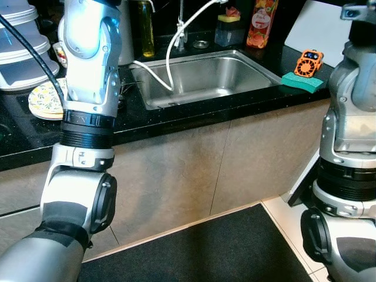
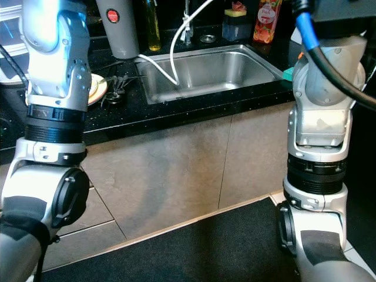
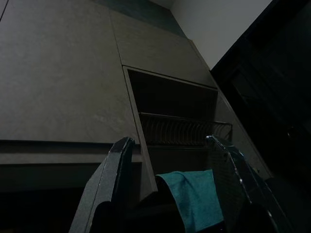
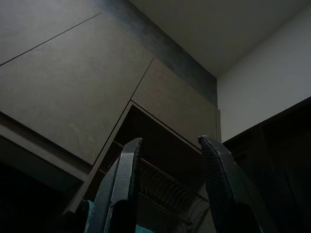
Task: Kitchen organization
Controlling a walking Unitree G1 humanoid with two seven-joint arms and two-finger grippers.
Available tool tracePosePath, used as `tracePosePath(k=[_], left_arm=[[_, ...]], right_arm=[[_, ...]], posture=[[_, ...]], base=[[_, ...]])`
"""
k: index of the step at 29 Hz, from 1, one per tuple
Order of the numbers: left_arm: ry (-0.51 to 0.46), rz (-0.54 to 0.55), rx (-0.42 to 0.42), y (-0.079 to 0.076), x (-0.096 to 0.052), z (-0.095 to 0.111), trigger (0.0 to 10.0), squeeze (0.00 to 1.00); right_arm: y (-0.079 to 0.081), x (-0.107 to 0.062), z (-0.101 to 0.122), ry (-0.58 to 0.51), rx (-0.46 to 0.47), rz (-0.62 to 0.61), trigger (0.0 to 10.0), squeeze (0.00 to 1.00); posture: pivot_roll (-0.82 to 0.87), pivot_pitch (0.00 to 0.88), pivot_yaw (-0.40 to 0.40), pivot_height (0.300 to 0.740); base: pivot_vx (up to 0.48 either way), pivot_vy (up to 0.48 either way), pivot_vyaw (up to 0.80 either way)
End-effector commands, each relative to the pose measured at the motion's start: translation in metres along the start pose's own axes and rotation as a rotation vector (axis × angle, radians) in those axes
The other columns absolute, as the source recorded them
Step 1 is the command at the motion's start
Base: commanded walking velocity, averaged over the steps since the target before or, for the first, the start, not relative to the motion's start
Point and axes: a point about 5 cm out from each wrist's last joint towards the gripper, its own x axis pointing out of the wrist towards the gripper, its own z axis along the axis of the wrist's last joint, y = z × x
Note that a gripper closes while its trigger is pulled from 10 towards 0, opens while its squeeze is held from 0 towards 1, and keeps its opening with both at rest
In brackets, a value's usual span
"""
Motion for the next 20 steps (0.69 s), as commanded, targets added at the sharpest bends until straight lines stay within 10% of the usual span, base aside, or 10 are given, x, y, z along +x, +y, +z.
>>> tracePosePath(k=[1,17,18,19,20], left_arm=[[-0.036,-0.014,0.022,0.002,0.006,0.007,10.0,0.0],[-0.021,0.026,0.064,0.012,0.003,0.004,10.0,0.0],[-0.018,0.029,0.068,0.014,0.003,0.003,10.0,0.0],[-0.017,0.029,0.07,0.015,0.004,0.003,10.0,0.0],[-0.016,0.03,0.072,0.016,0.004,0.003,10.0,0.0]], right_arm=[[0.0,0.005,0.004,-0.029,-0.001,-0.001,10.0,0.0],[-0.011,0.018,0.017,-0.165,-0.163,-0.016,10.0,0.05],[-0.012,0.02,0.018,-0.18,-0.173,-0.016,10.0,0.63],[-0.013,0.022,0.019,-0.189,-0.177,-0.014,10.0,1.0],[-0.013,0.022,0.019,-0.195,-0.185,-0.01,10.0,1.0]], posture=[[-0.01,0.0,0.029,0.74],[-0.02,0.0,0.03,0.74],[-0.02,0.0,0.029,0.74],[-0.02,0.0,0.029,0.74],[-0.01,0.0,0.028,0.74]], base=[[0.0,0.0,0.0],[0.0,0.0,0.0],[0.0,0.0,0.0],[0.0,0.0,0.0],[0.0,0.0,0.0]])
